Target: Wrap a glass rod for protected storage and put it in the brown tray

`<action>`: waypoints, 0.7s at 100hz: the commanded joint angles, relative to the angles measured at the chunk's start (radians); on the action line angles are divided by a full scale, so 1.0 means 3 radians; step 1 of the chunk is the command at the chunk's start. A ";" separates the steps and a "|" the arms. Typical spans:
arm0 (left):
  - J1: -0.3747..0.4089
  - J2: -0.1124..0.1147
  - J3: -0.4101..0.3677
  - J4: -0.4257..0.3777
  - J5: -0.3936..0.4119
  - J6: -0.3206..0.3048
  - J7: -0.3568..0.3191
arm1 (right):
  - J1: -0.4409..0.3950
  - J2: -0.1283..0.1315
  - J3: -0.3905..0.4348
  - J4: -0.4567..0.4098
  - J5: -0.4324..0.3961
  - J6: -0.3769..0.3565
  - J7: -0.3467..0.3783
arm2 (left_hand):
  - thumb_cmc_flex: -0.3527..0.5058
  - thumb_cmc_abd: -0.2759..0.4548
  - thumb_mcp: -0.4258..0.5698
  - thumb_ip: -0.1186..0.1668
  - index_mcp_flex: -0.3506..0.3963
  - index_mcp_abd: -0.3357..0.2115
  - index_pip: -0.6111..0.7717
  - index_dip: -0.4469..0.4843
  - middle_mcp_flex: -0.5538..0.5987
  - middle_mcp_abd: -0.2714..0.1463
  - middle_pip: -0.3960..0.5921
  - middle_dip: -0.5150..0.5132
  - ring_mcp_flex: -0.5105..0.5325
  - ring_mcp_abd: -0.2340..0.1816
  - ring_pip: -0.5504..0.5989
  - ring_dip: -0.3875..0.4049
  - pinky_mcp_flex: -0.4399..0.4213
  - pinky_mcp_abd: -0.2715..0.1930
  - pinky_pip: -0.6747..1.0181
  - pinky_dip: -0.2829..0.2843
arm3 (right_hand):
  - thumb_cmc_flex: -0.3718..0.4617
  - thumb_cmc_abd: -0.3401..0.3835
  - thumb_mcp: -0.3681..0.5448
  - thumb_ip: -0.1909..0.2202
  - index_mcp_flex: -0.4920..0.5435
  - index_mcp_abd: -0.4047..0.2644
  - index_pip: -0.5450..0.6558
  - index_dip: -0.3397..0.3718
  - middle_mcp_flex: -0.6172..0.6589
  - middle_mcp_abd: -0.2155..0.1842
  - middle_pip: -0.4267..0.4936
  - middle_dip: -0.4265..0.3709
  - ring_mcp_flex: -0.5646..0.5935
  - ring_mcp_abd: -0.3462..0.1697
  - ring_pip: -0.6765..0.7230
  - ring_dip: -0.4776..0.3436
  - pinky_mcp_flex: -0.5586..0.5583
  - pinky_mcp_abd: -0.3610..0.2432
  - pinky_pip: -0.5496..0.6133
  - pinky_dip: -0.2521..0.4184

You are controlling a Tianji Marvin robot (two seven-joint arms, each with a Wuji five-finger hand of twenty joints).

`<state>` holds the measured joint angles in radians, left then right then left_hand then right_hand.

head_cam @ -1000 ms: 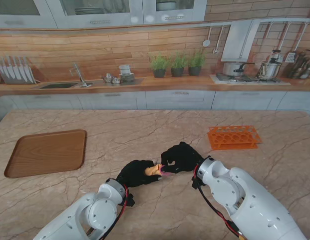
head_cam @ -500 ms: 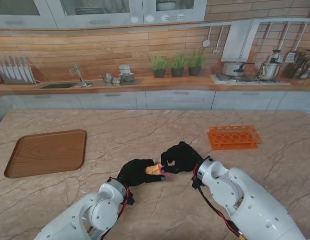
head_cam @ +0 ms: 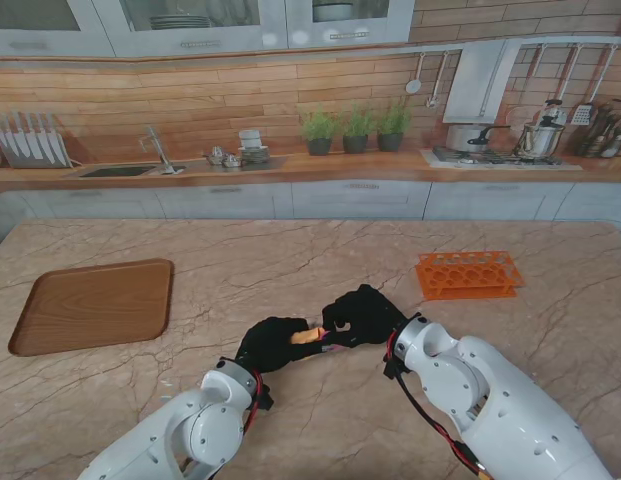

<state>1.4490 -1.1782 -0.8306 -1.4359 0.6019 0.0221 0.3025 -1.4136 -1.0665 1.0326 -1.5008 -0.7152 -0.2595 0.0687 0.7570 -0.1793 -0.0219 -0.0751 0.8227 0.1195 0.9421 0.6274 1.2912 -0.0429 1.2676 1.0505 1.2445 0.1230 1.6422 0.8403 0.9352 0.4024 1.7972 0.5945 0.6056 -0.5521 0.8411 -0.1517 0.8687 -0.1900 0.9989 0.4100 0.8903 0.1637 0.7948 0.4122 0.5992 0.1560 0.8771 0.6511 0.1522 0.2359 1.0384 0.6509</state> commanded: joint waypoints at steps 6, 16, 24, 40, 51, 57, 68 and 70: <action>0.0030 -0.0038 0.0005 -0.0005 0.0022 0.0000 0.0072 | -0.0052 0.0001 0.0029 -0.0091 0.0045 0.0004 0.0114 | 0.0420 -0.0109 0.0280 0.0076 0.0098 -0.0076 0.0306 -0.0429 0.0195 -0.0158 0.0275 -0.0063 0.0088 -0.0044 0.0328 -0.0074 0.0039 0.0071 0.0369 0.0056 | -0.0033 0.0164 -0.0094 -0.0116 0.0043 -0.0253 0.0064 0.0034 -0.0060 0.0027 -0.0092 0.0013 -0.0071 -0.0065 -0.0061 0.0003 -0.0067 -0.0010 -0.0086 0.0078; 0.0040 -0.0047 -0.0003 -0.0013 0.0007 0.0009 0.0096 | -0.0063 0.0018 0.0052 -0.0122 0.0082 -0.0003 0.0217 | 0.0158 -0.0356 0.1355 -0.0061 0.0055 -0.0058 0.0440 -0.0633 0.0194 -0.0159 0.0319 -0.0095 0.0087 -0.0018 0.0349 -0.0085 0.0031 0.0096 0.0353 0.0072 | -0.0035 0.0192 -0.0145 -0.0104 0.0032 -0.0273 0.0055 0.0028 -0.0090 0.0024 -0.0116 0.0007 -0.0096 -0.0072 -0.0091 -0.0006 -0.0082 -0.0014 -0.0107 0.0080; 0.0050 -0.0054 -0.0014 -0.0021 -0.0021 0.0007 0.0104 | -0.0064 0.0030 0.0063 -0.0137 0.0118 -0.0015 0.0295 | 0.0021 -0.0371 0.1775 -0.0063 0.0003 -0.0011 0.0462 -0.0684 0.0193 -0.0163 0.0325 -0.0101 0.0087 -0.0027 0.0359 -0.0093 0.0043 0.0090 0.0362 0.0069 | -0.0038 0.0204 -0.0161 -0.0097 0.0032 -0.0274 0.0054 0.0027 -0.0109 0.0021 -0.0131 0.0003 -0.0112 -0.0077 -0.0113 -0.0013 -0.0091 -0.0020 -0.0121 0.0080; 0.0062 -0.0058 -0.0029 -0.0030 -0.0045 0.0000 0.0111 | -0.0060 0.0047 0.0074 -0.0151 0.0181 -0.0042 0.0401 | -0.0165 -0.0503 0.2350 0.0061 -0.0081 0.0046 0.0473 -0.0772 0.0196 -0.0152 0.0315 -0.0121 0.0088 -0.0035 0.0376 -0.0102 0.0065 0.0076 0.0385 0.0058 | -0.0037 0.0207 -0.0183 -0.0082 0.0023 -0.0289 0.0050 0.0029 -0.0136 0.0015 -0.0157 -0.0002 -0.0119 -0.0085 -0.0137 -0.0018 -0.0097 -0.0023 -0.0140 0.0082; 0.0071 -0.0062 -0.0041 -0.0035 -0.0065 -0.0004 0.0116 | -0.0054 0.0057 0.0082 -0.0157 0.0221 -0.0061 0.0464 | -0.0158 -0.0606 0.2489 0.0079 -0.0124 0.0057 0.0484 -0.0808 0.0199 -0.0165 0.0338 -0.0126 0.0090 -0.0058 0.0394 -0.0104 0.0086 0.0065 0.0402 0.0054 | -0.0043 0.0209 -0.0192 -0.0073 0.0007 -0.0291 0.0039 0.0025 -0.0165 0.0016 -0.0179 -0.0006 -0.0133 -0.0095 -0.0156 -0.0022 -0.0104 -0.0026 -0.0156 0.0083; 0.0076 -0.0065 -0.0047 -0.0036 -0.0070 -0.0007 0.0128 | -0.0053 0.0061 0.0088 -0.0160 0.0241 -0.0071 0.0494 | -0.0169 -0.0633 0.2528 0.0085 -0.0139 0.0066 0.0476 -0.0824 0.0200 -0.0180 0.0364 -0.0125 0.0091 -0.0073 0.0410 -0.0103 0.0101 0.0057 0.0413 0.0053 | -0.0052 0.0214 -0.0197 -0.0066 -0.0011 -0.0283 0.0026 0.0019 -0.0182 0.0023 -0.0191 -0.0007 -0.0138 -0.0096 -0.0167 -0.0024 -0.0110 -0.0029 -0.0167 0.0083; 0.0085 -0.0067 -0.0057 -0.0035 -0.0071 -0.0019 0.0145 | -0.0058 0.0069 0.0109 -0.0174 0.0275 -0.0082 0.0544 | -0.0160 -0.0676 0.2556 0.0082 -0.0161 0.0053 0.0460 -0.0845 0.0198 -0.0221 0.0427 -0.0128 0.0092 -0.0116 0.0444 -0.0105 0.0129 0.0031 0.0439 0.0045 | -0.0098 0.0235 -0.0220 -0.0045 -0.0097 -0.0207 -0.0029 -0.0019 -0.0247 0.0046 -0.0225 -0.0010 -0.0164 -0.0092 -0.0202 -0.0028 -0.0121 -0.0033 -0.0203 0.0085; 0.0086 -0.0067 -0.0059 -0.0035 -0.0071 -0.0021 0.0147 | -0.0060 0.0070 0.0114 -0.0178 0.0278 -0.0081 0.0551 | -0.0160 -0.0684 0.2568 0.0084 -0.0158 0.0058 0.0488 -0.0832 0.0195 -0.0225 0.0456 -0.0131 0.0091 -0.0125 0.0459 -0.0107 0.0141 0.0023 0.0451 0.0040 | -0.0116 0.0238 -0.0229 -0.0044 -0.0128 -0.0187 -0.0046 -0.0030 -0.0262 0.0049 -0.0232 -0.0010 -0.0173 -0.0091 -0.0209 -0.0028 -0.0121 -0.0032 -0.0208 0.0087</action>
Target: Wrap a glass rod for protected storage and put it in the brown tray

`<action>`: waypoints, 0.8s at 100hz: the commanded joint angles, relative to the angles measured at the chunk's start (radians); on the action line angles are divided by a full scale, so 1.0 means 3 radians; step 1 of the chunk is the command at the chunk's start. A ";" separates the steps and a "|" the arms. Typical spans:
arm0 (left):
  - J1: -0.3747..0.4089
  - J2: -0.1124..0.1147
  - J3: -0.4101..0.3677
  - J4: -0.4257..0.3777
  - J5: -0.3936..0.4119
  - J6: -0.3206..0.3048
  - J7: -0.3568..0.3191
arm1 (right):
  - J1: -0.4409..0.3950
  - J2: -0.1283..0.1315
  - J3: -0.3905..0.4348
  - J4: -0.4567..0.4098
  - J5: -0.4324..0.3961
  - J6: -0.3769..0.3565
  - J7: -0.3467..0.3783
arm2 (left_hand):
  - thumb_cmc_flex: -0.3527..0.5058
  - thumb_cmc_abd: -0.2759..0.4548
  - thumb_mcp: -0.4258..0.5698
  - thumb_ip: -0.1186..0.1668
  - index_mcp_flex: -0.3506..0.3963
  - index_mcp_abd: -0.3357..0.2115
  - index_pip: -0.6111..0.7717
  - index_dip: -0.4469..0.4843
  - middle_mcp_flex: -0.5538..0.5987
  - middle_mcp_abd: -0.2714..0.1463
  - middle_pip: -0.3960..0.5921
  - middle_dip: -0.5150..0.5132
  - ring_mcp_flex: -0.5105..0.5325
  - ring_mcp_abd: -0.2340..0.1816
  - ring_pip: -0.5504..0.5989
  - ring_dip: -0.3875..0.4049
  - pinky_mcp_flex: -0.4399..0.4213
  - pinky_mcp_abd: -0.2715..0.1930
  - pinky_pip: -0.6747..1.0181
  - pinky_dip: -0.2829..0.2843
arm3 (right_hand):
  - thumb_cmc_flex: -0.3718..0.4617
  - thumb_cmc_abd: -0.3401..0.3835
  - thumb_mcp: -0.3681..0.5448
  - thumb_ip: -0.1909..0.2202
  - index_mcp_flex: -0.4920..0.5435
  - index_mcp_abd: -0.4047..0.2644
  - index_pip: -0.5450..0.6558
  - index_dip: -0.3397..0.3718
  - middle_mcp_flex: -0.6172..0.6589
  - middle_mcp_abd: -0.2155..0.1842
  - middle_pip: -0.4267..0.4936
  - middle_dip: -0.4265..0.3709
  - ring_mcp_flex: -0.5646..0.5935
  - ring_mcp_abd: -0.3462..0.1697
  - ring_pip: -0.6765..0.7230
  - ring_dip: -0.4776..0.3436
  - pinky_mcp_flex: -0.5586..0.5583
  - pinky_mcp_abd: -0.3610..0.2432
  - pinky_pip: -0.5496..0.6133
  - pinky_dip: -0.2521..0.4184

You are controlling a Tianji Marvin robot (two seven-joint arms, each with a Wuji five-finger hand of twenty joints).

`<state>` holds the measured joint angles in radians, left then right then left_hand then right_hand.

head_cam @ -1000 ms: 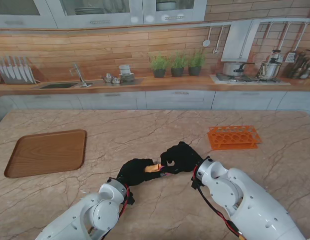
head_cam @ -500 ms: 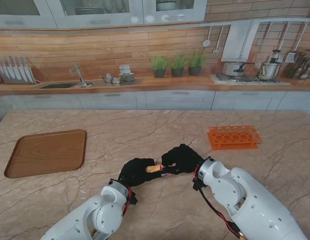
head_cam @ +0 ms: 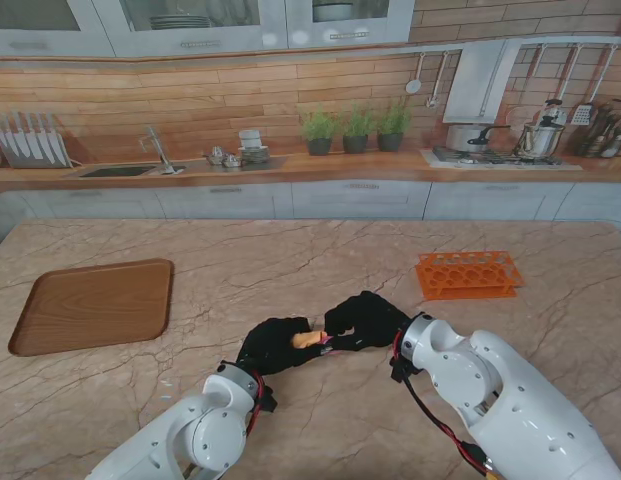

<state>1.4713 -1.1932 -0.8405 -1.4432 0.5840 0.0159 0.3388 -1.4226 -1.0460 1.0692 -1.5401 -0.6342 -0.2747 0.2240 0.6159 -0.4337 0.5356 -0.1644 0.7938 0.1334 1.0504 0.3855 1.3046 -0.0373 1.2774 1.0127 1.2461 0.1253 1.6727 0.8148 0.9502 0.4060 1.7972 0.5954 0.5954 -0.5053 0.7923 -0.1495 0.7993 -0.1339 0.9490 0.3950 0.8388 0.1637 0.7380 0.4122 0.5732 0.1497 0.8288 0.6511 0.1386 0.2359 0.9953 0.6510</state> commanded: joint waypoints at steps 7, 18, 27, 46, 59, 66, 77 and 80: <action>0.0014 -0.0018 -0.0030 -0.0008 -0.0010 -0.0008 0.0035 | -0.0047 0.0003 0.0016 -0.0064 0.0000 -0.0026 0.0037 | 0.0302 0.0156 0.0743 0.0399 -0.0059 0.0027 0.0229 0.0020 0.0150 -0.0253 0.0463 -0.0031 0.0086 -0.0147 0.0375 -0.0034 0.0101 -0.0006 0.0469 0.0019 | -0.0179 0.0045 -0.0086 -0.0012 -0.0022 -0.0293 0.0069 0.0002 -0.0138 0.0069 -0.0054 -0.0002 -0.0098 -0.0066 -0.0066 -0.0019 -0.0076 -0.0035 -0.0091 0.0101; 0.0018 -0.0015 -0.0040 -0.0010 -0.0005 -0.0034 0.0037 | -0.0084 -0.0004 0.0062 -0.0081 -0.0052 -0.0030 -0.0023 | 0.0266 0.0117 0.0827 0.0446 -0.0052 0.0053 0.0359 0.0082 0.0148 -0.0249 0.0508 -0.0067 0.0085 -0.0150 0.0393 -0.0048 0.0108 -0.0010 0.0483 -0.0001 | -0.0424 -0.0040 -0.0035 0.0037 -0.0152 -0.0152 -0.0194 0.0090 -0.0224 0.0095 -0.0063 0.0022 -0.0122 -0.0046 -0.0099 0.0015 -0.0069 -0.0021 -0.0134 0.0169; 0.0020 -0.0010 -0.0048 -0.0013 0.0012 -0.0074 0.0044 | -0.0119 -0.0017 0.0104 -0.0087 -0.0128 -0.0032 -0.0130 | 0.0242 0.0074 0.0874 0.0477 -0.0044 0.0041 0.0395 0.0118 0.0146 -0.0249 0.0515 -0.0084 0.0084 -0.0150 0.0396 -0.0053 0.0107 -0.0011 0.0486 -0.0010 | -0.0546 -0.0007 -0.0025 0.0072 -0.0259 -0.0083 -0.0445 0.0210 -0.0295 0.0105 -0.0068 0.0024 -0.0149 -0.0045 -0.0109 0.0028 -0.0066 -0.0022 -0.0146 0.0193; 0.0042 0.0002 -0.0074 -0.0047 0.0002 -0.0153 0.0011 | -0.0200 -0.0039 0.0208 -0.0105 -0.0220 -0.0030 -0.0289 | 0.0160 0.0001 0.1013 0.0530 0.0010 0.0018 0.0408 0.0144 0.0144 -0.0224 0.0536 -0.0103 0.0084 -0.0150 0.0399 -0.0062 0.0100 -0.0018 0.0488 -0.0024 | -0.0522 0.0081 -0.0041 0.0126 -0.0452 -0.0058 -0.0624 0.0356 -0.0394 0.0105 -0.0033 0.0022 -0.0166 -0.0054 -0.0088 0.0032 -0.0024 -0.0063 -0.0140 0.0228; 0.0055 0.0003 -0.0086 -0.0064 -0.0026 -0.0182 -0.0007 | -0.0251 -0.0042 0.0277 -0.0123 -0.0274 -0.0055 -0.0344 | 0.0147 0.0009 0.1008 0.0525 0.0010 0.0011 0.0405 0.0148 0.0143 -0.0233 0.0538 -0.0105 0.0084 -0.0149 0.0401 -0.0062 0.0100 -0.0018 0.0489 -0.0026 | -0.0286 0.0025 -0.0060 0.0030 -0.0501 -0.0185 -0.0296 0.0161 -0.0376 0.0079 0.0002 0.0008 -0.0129 -0.0072 -0.0074 0.0018 0.0014 -0.0078 -0.0138 0.0266; 0.0059 0.0005 -0.0090 -0.0068 -0.0033 -0.0198 -0.0014 | -0.0262 -0.0047 0.0295 -0.0117 -0.0297 -0.0075 -0.0390 | 0.0136 0.0019 0.1001 0.0523 0.0017 0.0001 0.0397 0.0143 0.0143 -0.0241 0.0542 -0.0104 0.0084 -0.0156 0.0403 -0.0061 0.0099 -0.0023 0.0489 -0.0028 | -0.0053 0.0046 -0.0094 -0.0017 -0.0483 -0.0303 -0.0068 0.0040 -0.0331 0.0070 0.0018 0.0008 -0.0091 -0.0067 -0.0058 0.0016 0.0045 -0.0079 -0.0118 0.0276; 0.0066 0.0005 -0.0093 -0.0075 -0.0049 -0.0217 -0.0025 | -0.0270 -0.0052 0.0306 -0.0107 -0.0298 -0.0088 -0.0420 | 0.0121 0.0046 0.0980 0.0517 0.0032 -0.0010 0.0379 0.0126 0.0142 -0.0246 0.0549 -0.0104 0.0084 -0.0165 0.0407 -0.0058 0.0107 -0.0036 0.0496 -0.0029 | 0.0195 0.0176 -0.0112 -0.0057 -0.0356 -0.0441 0.0027 0.0013 -0.0273 0.0057 0.0037 0.0007 -0.0052 -0.0067 -0.0035 0.0014 0.0071 -0.0095 -0.0079 0.0281; 0.0068 0.0006 -0.0093 -0.0078 -0.0056 -0.0221 -0.0031 | -0.0270 -0.0053 0.0305 -0.0104 -0.0296 -0.0088 -0.0427 | 0.0118 0.0054 0.0972 0.0513 0.0032 -0.0009 0.0376 0.0124 0.0142 -0.0245 0.0549 -0.0104 0.0084 -0.0164 0.0408 -0.0058 0.0108 -0.0037 0.0498 -0.0029 | 0.0224 0.0213 -0.0118 -0.0060 -0.0335 -0.0470 0.0039 0.0014 -0.0266 0.0059 0.0040 0.0007 -0.0049 -0.0071 -0.0032 0.0013 0.0072 -0.0098 -0.0074 0.0281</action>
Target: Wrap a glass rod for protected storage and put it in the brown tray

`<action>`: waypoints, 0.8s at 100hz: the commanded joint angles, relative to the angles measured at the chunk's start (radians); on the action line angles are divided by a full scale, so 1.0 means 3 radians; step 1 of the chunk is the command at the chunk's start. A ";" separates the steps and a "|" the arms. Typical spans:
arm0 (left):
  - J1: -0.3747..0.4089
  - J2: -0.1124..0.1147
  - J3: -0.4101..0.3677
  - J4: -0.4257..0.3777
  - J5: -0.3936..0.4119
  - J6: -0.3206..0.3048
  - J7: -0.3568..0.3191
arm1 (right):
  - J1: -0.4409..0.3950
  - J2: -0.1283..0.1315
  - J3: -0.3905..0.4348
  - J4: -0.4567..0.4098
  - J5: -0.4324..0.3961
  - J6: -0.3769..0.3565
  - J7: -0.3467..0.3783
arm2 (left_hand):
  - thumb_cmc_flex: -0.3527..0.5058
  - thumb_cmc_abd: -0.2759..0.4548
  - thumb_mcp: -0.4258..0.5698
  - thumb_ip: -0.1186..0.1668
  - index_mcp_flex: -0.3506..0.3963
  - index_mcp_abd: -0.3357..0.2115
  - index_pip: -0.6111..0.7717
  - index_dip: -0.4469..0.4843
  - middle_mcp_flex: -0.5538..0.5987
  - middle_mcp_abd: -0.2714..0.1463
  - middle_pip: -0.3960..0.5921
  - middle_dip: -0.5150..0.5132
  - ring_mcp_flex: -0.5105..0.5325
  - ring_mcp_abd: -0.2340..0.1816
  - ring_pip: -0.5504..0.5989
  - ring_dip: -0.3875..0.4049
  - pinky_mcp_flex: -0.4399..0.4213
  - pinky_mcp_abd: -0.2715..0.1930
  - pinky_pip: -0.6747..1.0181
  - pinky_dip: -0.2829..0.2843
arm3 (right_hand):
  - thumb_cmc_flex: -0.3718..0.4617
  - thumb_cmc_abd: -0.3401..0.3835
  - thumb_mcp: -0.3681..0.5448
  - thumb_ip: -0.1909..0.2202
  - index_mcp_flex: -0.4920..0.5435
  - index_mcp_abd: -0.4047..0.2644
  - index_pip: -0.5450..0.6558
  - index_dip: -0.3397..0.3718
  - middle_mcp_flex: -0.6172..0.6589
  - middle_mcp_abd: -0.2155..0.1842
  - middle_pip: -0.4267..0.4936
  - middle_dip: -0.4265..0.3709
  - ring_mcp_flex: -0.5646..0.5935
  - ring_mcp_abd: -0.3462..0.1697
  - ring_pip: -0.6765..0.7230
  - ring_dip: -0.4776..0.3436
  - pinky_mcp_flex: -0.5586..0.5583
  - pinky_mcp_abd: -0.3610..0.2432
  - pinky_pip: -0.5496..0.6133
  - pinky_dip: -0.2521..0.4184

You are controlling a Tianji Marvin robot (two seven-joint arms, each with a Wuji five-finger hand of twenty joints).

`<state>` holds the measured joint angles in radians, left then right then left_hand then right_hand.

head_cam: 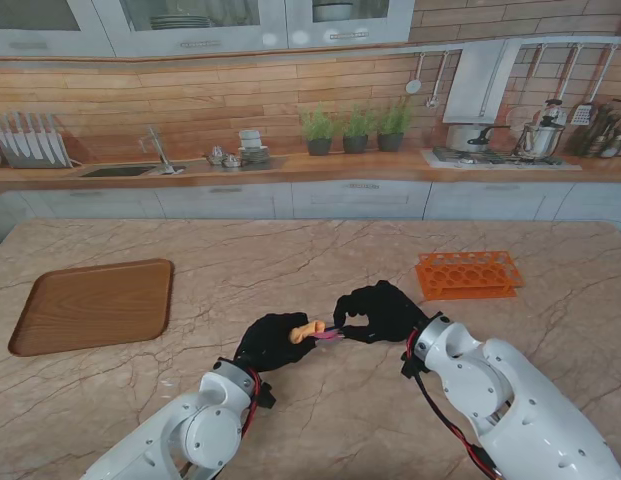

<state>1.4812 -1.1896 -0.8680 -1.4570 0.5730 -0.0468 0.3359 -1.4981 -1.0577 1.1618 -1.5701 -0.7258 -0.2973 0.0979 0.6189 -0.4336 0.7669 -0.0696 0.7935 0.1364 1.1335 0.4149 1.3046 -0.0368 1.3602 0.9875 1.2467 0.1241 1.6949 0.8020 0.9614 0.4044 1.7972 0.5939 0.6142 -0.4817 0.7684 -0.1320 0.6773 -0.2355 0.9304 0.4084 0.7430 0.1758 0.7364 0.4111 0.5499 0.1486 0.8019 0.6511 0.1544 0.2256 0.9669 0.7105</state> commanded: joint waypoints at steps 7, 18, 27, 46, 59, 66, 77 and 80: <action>0.0038 -0.0004 -0.0001 -0.0039 -0.0033 -0.0019 -0.0039 | -0.0015 -0.0021 -0.0013 0.0009 0.0019 -0.0012 -0.0034 | 0.0112 0.0097 0.0166 0.0179 0.0046 -0.0023 0.0074 0.0008 0.0142 -0.0238 0.0277 -0.0021 0.0082 -0.0154 0.0339 -0.0013 0.0074 -0.0030 0.0502 -0.0027 | 0.0223 0.0181 -0.0049 -0.0121 0.0114 -0.0167 0.0119 -0.0029 0.0072 0.0016 0.0053 0.0011 0.0047 -0.0060 0.0069 0.0015 0.0029 -0.0059 0.0035 0.0083; 0.0043 -0.0001 -0.0001 -0.0052 -0.0059 -0.0028 -0.0070 | -0.0009 -0.0026 -0.0023 0.0014 0.0038 -0.0007 -0.0051 | 0.0120 0.0141 0.0132 0.0162 0.0049 -0.0013 0.0051 -0.0003 0.0142 -0.0234 0.0279 -0.0022 0.0082 -0.0149 0.0345 -0.0011 0.0081 -0.0022 0.0507 -0.0030 | 0.0254 0.0195 -0.0075 -0.0128 0.0134 -0.0185 0.0127 -0.0030 0.0089 0.0013 0.0060 0.0012 0.0055 -0.0058 0.0076 0.0014 0.0037 -0.0060 0.0049 0.0083; 0.0041 0.0000 0.0004 -0.0052 -0.0057 -0.0027 -0.0075 | -0.0007 -0.0028 -0.0025 0.0016 0.0051 -0.0014 -0.0053 | 0.0123 0.0163 0.0105 0.0152 0.0070 -0.0003 0.0044 -0.0009 0.0143 -0.0229 0.0285 -0.0022 0.0082 -0.0148 0.0351 -0.0010 0.0085 -0.0015 0.0509 -0.0032 | 0.0190 0.0142 -0.0089 -0.0110 0.0100 -0.0142 0.0113 -0.0044 0.0084 0.0020 0.0059 0.0009 0.0054 -0.0054 0.0078 0.0010 0.0036 -0.0055 0.0057 0.0076; 0.0033 -0.0017 0.0014 -0.0035 -0.0058 0.0031 -0.0028 | -0.0037 -0.0032 -0.0012 0.0002 0.0028 -0.0061 -0.0107 | 0.0097 0.0271 0.0009 0.0126 0.0116 0.0016 0.0037 -0.0012 0.0143 -0.0230 0.0295 -0.0025 0.0082 -0.0153 0.0356 -0.0013 0.0090 -0.0018 0.0515 -0.0037 | -0.0280 -0.0239 0.0316 -0.0033 -0.0161 0.0172 -0.0150 -0.0038 -0.0025 0.0032 0.0051 0.0003 0.0012 -0.0055 0.0048 0.0000 0.0014 -0.0034 0.0055 0.0040; 0.0016 -0.0036 0.0026 -0.0005 -0.0062 0.0081 0.0030 | -0.0058 -0.0039 -0.0009 0.0030 -0.0274 -0.0155 -0.0380 | 0.0071 0.0398 -0.0117 0.0118 0.0187 0.0038 0.0048 -0.0003 0.0143 -0.0225 0.0311 -0.0027 0.0082 -0.0153 0.0365 -0.0015 0.0098 -0.0010 0.0521 -0.0041 | -0.0484 -0.0341 0.0574 0.0119 -0.0310 0.0304 -0.0478 0.0206 -0.0293 -0.0010 0.0087 0.0008 -0.0006 -0.0107 0.0055 0.0009 0.0031 -0.0050 0.0053 0.0034; 0.0009 -0.0047 0.0034 0.0011 -0.0061 0.0110 0.0065 | -0.0072 -0.0046 -0.0008 0.0049 -0.0402 -0.0195 -0.0538 | 0.0074 0.0481 -0.0249 0.0128 0.0235 0.0049 0.0049 0.0013 0.0143 -0.0221 0.0324 -0.0036 0.0082 -0.0152 0.0374 -0.0020 0.0102 -0.0014 0.0524 -0.0046 | -0.0519 -0.0378 0.0627 0.0170 -0.0345 0.0303 -0.0500 0.0287 -0.0357 -0.0029 0.0116 0.0008 0.0011 -0.0119 0.0068 0.0007 0.0056 -0.0052 0.0067 0.0031; 0.0005 -0.0058 0.0040 0.0024 -0.0061 0.0141 0.0103 | -0.0101 -0.0051 0.0003 0.0051 -0.0507 -0.0203 -0.0667 | 0.0145 0.0560 -0.0492 0.0086 0.0301 0.0063 0.0048 0.0054 0.0142 -0.0209 0.0346 -0.0051 0.0082 -0.0153 0.0389 -0.0028 0.0113 -0.0021 0.0538 -0.0055 | -0.0465 -0.0416 0.0633 0.0108 -0.0324 0.0257 -0.0473 0.0315 -0.0356 -0.0028 0.0144 0.0003 0.0025 -0.0122 0.0079 0.0003 0.0060 -0.0052 0.0079 0.0019; 0.0004 -0.0059 0.0041 0.0026 -0.0058 0.0143 0.0108 | -0.0106 -0.0053 0.0003 0.0052 -0.0525 -0.0191 -0.0695 | 0.0144 0.0567 -0.0505 0.0085 0.0312 0.0070 0.0050 0.0057 0.0143 -0.0210 0.0349 -0.0052 0.0082 -0.0153 0.0391 -0.0028 0.0117 -0.0020 0.0540 -0.0056 | -0.0410 -0.0409 0.0627 0.0051 -0.0325 0.0246 -0.0436 0.0283 -0.0350 -0.0027 0.0158 -0.0001 0.0030 -0.0124 0.0090 0.0002 0.0061 -0.0054 0.0090 0.0012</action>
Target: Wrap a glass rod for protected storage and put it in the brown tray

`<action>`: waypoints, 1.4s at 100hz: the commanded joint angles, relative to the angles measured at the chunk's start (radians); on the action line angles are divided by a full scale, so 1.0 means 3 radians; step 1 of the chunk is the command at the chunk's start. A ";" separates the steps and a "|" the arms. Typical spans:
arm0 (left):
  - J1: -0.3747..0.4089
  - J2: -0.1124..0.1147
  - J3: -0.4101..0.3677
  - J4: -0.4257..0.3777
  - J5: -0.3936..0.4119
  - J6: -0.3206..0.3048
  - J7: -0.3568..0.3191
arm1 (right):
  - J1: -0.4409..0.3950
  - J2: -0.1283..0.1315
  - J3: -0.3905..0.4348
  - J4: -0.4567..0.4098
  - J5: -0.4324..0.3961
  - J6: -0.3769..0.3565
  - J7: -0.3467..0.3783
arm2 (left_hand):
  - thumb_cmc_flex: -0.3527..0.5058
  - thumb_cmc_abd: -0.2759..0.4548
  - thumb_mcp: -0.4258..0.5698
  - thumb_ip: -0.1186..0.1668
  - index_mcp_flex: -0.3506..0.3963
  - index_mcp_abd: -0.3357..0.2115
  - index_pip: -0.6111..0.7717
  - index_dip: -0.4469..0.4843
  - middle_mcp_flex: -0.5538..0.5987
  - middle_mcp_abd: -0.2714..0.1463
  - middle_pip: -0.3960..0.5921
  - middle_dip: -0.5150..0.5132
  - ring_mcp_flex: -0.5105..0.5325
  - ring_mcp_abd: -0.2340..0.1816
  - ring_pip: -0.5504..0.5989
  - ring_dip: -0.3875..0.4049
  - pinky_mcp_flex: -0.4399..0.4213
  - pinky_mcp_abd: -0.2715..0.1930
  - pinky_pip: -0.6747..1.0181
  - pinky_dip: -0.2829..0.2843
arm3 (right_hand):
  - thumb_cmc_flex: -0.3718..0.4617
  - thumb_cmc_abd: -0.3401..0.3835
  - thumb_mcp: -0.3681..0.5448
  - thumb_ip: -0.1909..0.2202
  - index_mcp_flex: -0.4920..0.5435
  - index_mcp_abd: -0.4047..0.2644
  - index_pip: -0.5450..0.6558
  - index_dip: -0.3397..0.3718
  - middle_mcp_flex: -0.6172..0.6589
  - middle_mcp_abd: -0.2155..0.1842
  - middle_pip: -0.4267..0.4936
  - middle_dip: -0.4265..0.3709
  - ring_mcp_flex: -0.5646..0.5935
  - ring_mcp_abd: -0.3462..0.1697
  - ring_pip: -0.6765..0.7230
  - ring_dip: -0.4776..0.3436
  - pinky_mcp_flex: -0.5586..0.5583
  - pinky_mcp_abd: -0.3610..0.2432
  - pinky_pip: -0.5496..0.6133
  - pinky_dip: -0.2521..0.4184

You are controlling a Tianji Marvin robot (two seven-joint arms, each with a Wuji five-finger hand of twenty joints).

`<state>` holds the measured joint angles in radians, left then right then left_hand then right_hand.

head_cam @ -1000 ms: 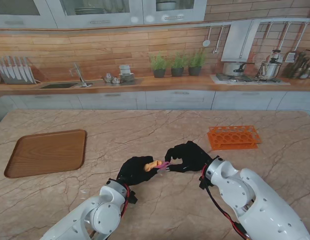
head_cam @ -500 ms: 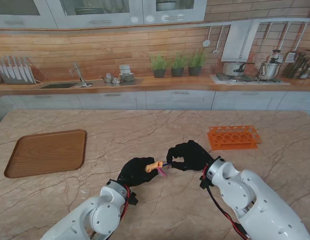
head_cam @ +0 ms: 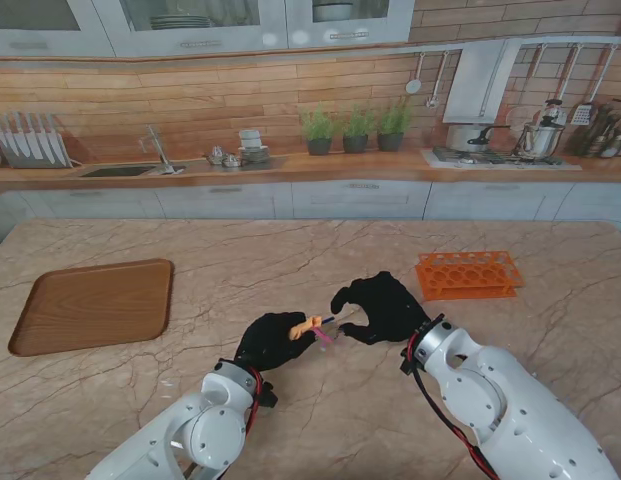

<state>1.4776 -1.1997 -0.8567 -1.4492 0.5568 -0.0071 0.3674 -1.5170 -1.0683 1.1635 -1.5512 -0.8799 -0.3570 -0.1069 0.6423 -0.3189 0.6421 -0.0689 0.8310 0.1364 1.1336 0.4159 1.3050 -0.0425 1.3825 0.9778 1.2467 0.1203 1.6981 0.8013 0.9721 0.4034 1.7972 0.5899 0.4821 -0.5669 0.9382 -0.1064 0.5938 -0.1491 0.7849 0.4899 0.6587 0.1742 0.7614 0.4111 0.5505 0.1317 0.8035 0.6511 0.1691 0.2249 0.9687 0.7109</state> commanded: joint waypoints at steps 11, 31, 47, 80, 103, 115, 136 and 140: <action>0.0015 -0.0025 0.0005 0.0006 0.0015 0.0009 0.0019 | -0.0041 -0.0027 -0.0024 0.0011 -0.0073 0.0088 -0.0127 | 0.0071 0.0210 -0.0138 0.0079 0.0231 0.0086 0.0061 0.0074 0.0142 -0.0182 0.0287 -0.0021 0.0082 -0.0139 0.0389 -0.0027 0.0087 -0.0015 0.0544 -0.0044 | 0.0280 -0.0050 -0.0025 -0.0159 -0.0052 -0.0106 0.0300 -0.0214 0.0020 -0.0012 0.0143 -0.0009 0.0083 -0.0045 0.0151 0.0000 0.0025 -0.0050 0.0150 -0.0018; 0.0020 -0.0027 0.0002 0.0001 0.0025 0.0031 0.0034 | -0.0010 -0.0017 -0.0036 0.0062 -0.0188 -0.0036 -0.0221 | 0.0097 0.0259 -0.0237 0.0079 0.0292 0.0102 0.0049 0.0118 0.0141 -0.0163 0.0301 -0.0031 0.0081 -0.0130 0.0398 -0.0033 0.0094 -0.0008 0.0549 -0.0049 | -0.0122 -0.0429 -0.0106 0.0046 -0.0146 0.0053 -0.0133 0.0079 -0.0105 -0.0043 0.0090 -0.0031 0.0012 -0.0082 0.0101 -0.0026 -0.0033 -0.0035 0.0133 -0.0088; 0.0027 -0.0029 -0.0003 -0.0011 0.0015 0.0055 0.0030 | 0.0064 0.0024 -0.0085 0.0144 -0.0502 -0.0216 -0.0413 | 0.0119 0.0291 -0.0288 0.0079 0.0304 0.0120 0.0033 0.0147 0.0141 -0.0157 0.0304 -0.0037 0.0081 -0.0123 0.0402 -0.0035 0.0097 0.0000 0.0551 -0.0051 | -0.0219 -0.0849 -0.0032 -0.0017 -0.0537 -0.0227 0.0030 0.0342 -0.0641 -0.0169 0.0025 0.0000 -0.0078 -0.0206 0.0017 -0.0015 -0.0046 -0.0088 0.0045 -0.0075; 0.0019 -0.0044 0.0012 -0.0009 -0.0015 0.0131 0.0040 | 0.0250 0.0031 -0.0295 0.0337 -0.0682 -0.0385 -0.0781 | 0.0150 0.0316 -0.0344 0.0084 0.0295 0.0128 0.0008 0.0187 0.0140 -0.0156 0.0308 -0.0042 0.0081 -0.0122 0.0404 -0.0040 0.0096 0.0005 0.0551 -0.0054 | -0.0099 -0.0544 -0.0170 -0.0031 -0.0221 -0.0736 0.0616 0.0519 -0.0840 -0.0186 0.0172 -0.0022 -0.0093 -0.0300 0.0116 -0.0029 -0.0025 -0.0173 0.0042 -0.0073; 0.0021 -0.0053 0.0010 -0.0019 -0.0047 0.0160 0.0043 | 0.0335 0.0034 -0.0419 0.0399 -0.0676 -0.0359 -0.0757 | 0.0166 0.0318 -0.0362 0.0093 0.0281 0.0142 0.0037 0.0223 0.0140 -0.0154 0.0309 -0.0044 0.0081 -0.0126 0.0404 -0.0042 0.0096 0.0006 0.0551 -0.0054 | 0.0040 -0.0554 -0.0238 -0.0198 0.0034 -0.0821 0.0843 0.0096 -0.0815 -0.0153 0.0211 -0.0038 -0.0101 -0.0286 0.0160 -0.0042 -0.0050 -0.0161 0.0095 -0.0096; 0.0025 -0.0054 0.0006 -0.0024 -0.0054 0.0151 0.0044 | 0.0385 0.0037 -0.0489 0.0446 -0.0718 -0.0308 -0.0820 | 0.0181 0.0329 -0.0370 0.0090 0.0278 0.0140 0.0037 0.0230 0.0140 -0.0151 0.0308 -0.0045 0.0081 -0.0127 0.0404 -0.0042 0.0096 0.0006 0.0551 -0.0055 | 0.0066 -0.0546 -0.0174 -0.0191 0.0067 -0.0783 0.0881 0.0035 -0.0803 -0.0112 0.0263 -0.0017 -0.0103 -0.0259 0.0203 -0.0033 -0.0056 -0.0141 0.0145 -0.0094; 0.0040 -0.0051 -0.0002 -0.0047 -0.0080 0.0140 0.0018 | 0.0494 0.0054 -0.0634 0.0557 -0.0877 -0.0181 -0.1072 | 0.0211 0.0348 -0.0383 0.0086 0.0291 0.0153 0.0037 0.0238 0.0141 -0.0137 0.0305 -0.0047 0.0080 -0.0114 0.0404 -0.0043 0.0084 0.0022 0.0542 -0.0055 | 0.0072 -0.0429 -0.0003 -0.0127 0.0133 -0.0717 0.1095 -0.0130 -0.0711 -0.0017 0.0438 0.0047 -0.0035 -0.0189 0.0402 -0.0026 -0.0032 -0.0074 0.0363 -0.0162; 0.0044 -0.0049 -0.0003 -0.0052 -0.0083 0.0135 0.0013 | 0.0506 0.0053 -0.0652 0.0571 -0.0885 -0.0160 -0.1101 | 0.0213 0.0352 -0.0380 0.0088 0.0294 0.0158 0.0039 0.0240 0.0141 -0.0136 0.0305 -0.0047 0.0080 -0.0112 0.0404 -0.0043 0.0085 0.0027 0.0541 -0.0054 | 0.0087 -0.0369 0.0015 -0.0122 0.0150 -0.0710 0.1110 -0.0137 -0.0695 -0.0009 0.0456 0.0054 -0.0025 -0.0178 0.0424 -0.0024 -0.0029 -0.0070 0.0385 -0.0171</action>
<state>1.4801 -1.2096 -0.8576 -1.4530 0.5351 0.0367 0.3764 -1.3698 -1.0510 0.9719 -1.3830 -1.1495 -0.4091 -0.4411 0.6769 -0.2655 0.5361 -0.0689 0.8604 0.1358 1.1330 0.4749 1.3147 -0.0432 1.3935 0.9672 1.2476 0.1200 1.7057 0.7904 0.9782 0.4031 1.7995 0.5803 0.4763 -0.7249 0.9081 -0.1305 0.6257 -0.3744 1.0962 0.4613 0.4361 0.1505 0.8719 0.4110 0.5496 0.0624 0.9030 0.6441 0.1661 0.1978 1.0525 0.6754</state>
